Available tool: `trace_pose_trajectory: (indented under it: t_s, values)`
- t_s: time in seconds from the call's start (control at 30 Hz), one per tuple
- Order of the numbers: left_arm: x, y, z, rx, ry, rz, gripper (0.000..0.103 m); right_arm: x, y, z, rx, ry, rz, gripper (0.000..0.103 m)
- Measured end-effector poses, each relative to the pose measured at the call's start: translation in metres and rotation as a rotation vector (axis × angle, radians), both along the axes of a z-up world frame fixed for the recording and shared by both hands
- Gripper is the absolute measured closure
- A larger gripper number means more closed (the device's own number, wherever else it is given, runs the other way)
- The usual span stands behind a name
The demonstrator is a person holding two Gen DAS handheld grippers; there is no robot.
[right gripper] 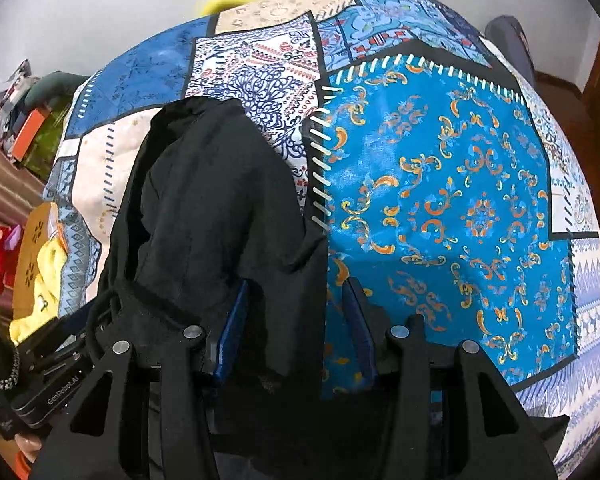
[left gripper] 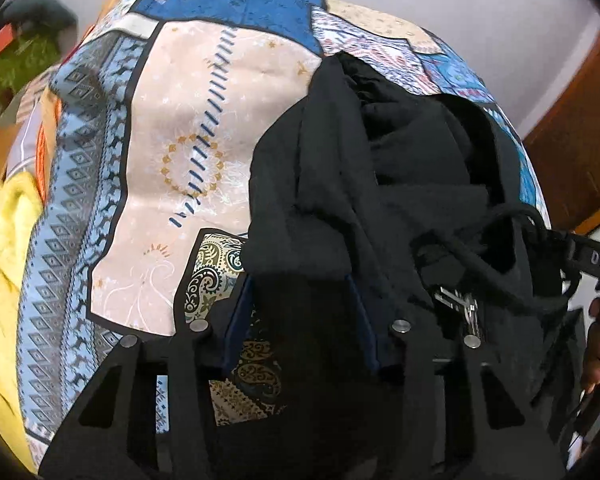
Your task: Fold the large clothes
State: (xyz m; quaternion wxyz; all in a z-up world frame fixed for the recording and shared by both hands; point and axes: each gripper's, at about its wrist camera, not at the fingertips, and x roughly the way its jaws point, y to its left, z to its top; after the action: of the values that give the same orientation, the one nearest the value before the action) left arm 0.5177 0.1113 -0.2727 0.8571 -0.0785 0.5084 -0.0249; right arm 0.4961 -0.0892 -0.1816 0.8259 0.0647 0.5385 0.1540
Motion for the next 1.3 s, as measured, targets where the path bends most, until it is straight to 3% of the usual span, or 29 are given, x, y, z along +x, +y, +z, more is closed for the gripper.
trace_pose_trajectory:
  t_s: [0.1, 0.2, 0.3, 0.47, 0.63, 0.8, 0.93, 1.1, 1.3]
  values:
    - [-0.004, -0.008, 0.005, 0.103, 0.004, -0.026, 0.085, -0.008, 0.004, 0.005, 0.026, -0.008, 0.043, 0.089]
    - [-0.013, -0.018, 0.020, 0.183, -0.015, -0.062, 0.097, -0.023, 0.001, 0.019, 0.038, -0.035, 0.069, 0.097]
    - [-0.032, -0.031, 0.043, 0.256, -0.066, -0.117, 0.101, -0.042, -0.014, 0.043, 0.101, -0.068, 0.082, 0.099]
    - [-0.069, -0.032, 0.087, 0.208, -0.126, -0.157, 0.102, -0.089, -0.023, 0.080, 0.102, -0.137, 0.154, 0.099]
    - [-0.124, -0.041, 0.120, 0.183, -0.161, -0.214, 0.102, -0.139, -0.019, 0.092, 0.050, -0.181, 0.224, 0.099]
    - [-0.171, -0.049, 0.121, 0.173, -0.144, -0.253, 0.102, -0.179, -0.027, 0.083, 0.027, -0.163, 0.253, 0.099]
    - [-0.214, -0.052, 0.110, 0.110, -0.113, -0.265, 0.103, -0.203, -0.035, 0.066, 0.043, -0.108, 0.281, 0.101]
    - [-0.245, -0.066, 0.081, 0.153, -0.053, -0.256, 0.103, -0.226, -0.036, 0.049, 0.005, -0.069, 0.294, 0.101]
    - [-0.254, -0.055, 0.073, 0.123, -0.011, -0.181, 0.100, -0.238, -0.043, 0.065, -0.042, -0.153, 0.267, 0.101]
